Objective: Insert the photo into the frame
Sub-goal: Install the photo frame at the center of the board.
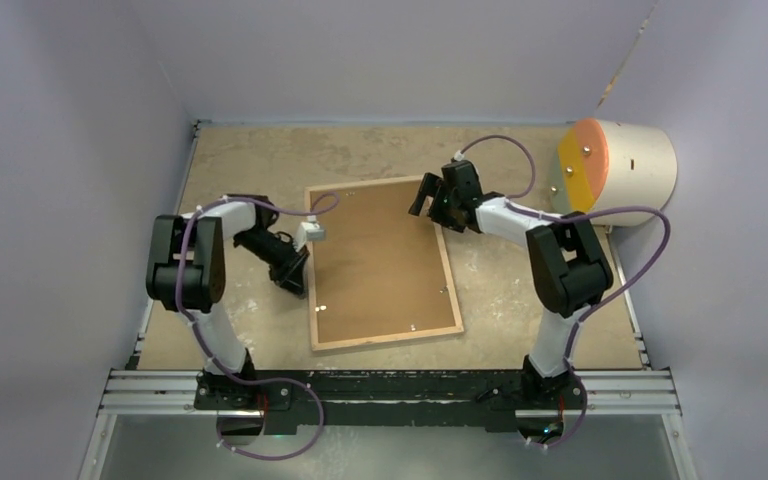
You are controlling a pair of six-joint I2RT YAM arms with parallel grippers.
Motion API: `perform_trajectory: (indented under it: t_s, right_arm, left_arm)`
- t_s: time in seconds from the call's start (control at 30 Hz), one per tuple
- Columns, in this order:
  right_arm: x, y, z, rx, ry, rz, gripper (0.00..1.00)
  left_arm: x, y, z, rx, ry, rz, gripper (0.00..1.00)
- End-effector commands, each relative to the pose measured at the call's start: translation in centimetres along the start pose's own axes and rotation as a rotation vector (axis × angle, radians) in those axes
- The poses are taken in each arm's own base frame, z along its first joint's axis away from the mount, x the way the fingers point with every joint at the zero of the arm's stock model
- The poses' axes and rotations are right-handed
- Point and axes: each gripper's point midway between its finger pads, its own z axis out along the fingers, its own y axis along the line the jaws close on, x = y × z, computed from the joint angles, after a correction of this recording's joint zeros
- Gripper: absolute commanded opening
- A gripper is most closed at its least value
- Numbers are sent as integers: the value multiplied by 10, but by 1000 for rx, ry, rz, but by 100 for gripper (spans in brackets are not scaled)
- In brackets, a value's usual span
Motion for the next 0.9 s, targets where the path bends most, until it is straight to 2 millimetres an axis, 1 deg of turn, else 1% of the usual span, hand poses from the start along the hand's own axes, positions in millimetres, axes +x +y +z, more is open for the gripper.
perform_trajectory:
  t_s: [0.0, 0.03, 0.07, 0.17, 0.27, 0.33, 0.43, 0.57, 0.67, 0.73, 0.87]
  right_arm:
    - [-23, 21, -42, -27, -110, 23, 96]
    - [-30, 24, -47, -36, -141, 20, 95]
    - [-37, 32, -51, -66, -165, 12, 94]
    - [-44, 58, -56, -140, -166, 9, 90]
    - [-35, 88, -50, -199, -136, -21, 87]
    - [-20, 114, -44, -265, -86, -42, 86]
    - [5, 148, -28, -337, -18, -63, 83]
    - [36, 187, -4, -404, 56, -83, 76]
    - [52, 209, 11, -440, 97, -86, 73]
    - [58, 220, 21, -461, 114, -85, 70]
    - [68, 238, 32, -498, 151, -73, 67]
  left_arm:
    - [-33, 47, -70, -140, -185, 35, 23]
    - [-38, 55, -81, -147, -214, 7, 30]
    - [-46, 64, -89, -152, -238, -18, 34]
    - [-72, 83, -100, -134, -318, -82, 46]
    - [-96, 97, -100, -102, -383, -109, 51]
    - [-102, 105, -93, -82, -387, -130, 51]
    - [-104, 111, -81, -47, -387, -160, 48]
    - [-104, 118, -71, -29, -393, -187, 37]
    - [-103, 120, -66, -9, -394, -199, 27]
    - [-103, 122, -63, -3, -395, -202, 25]
    - [-101, 125, -56, 16, -395, -212, 22]
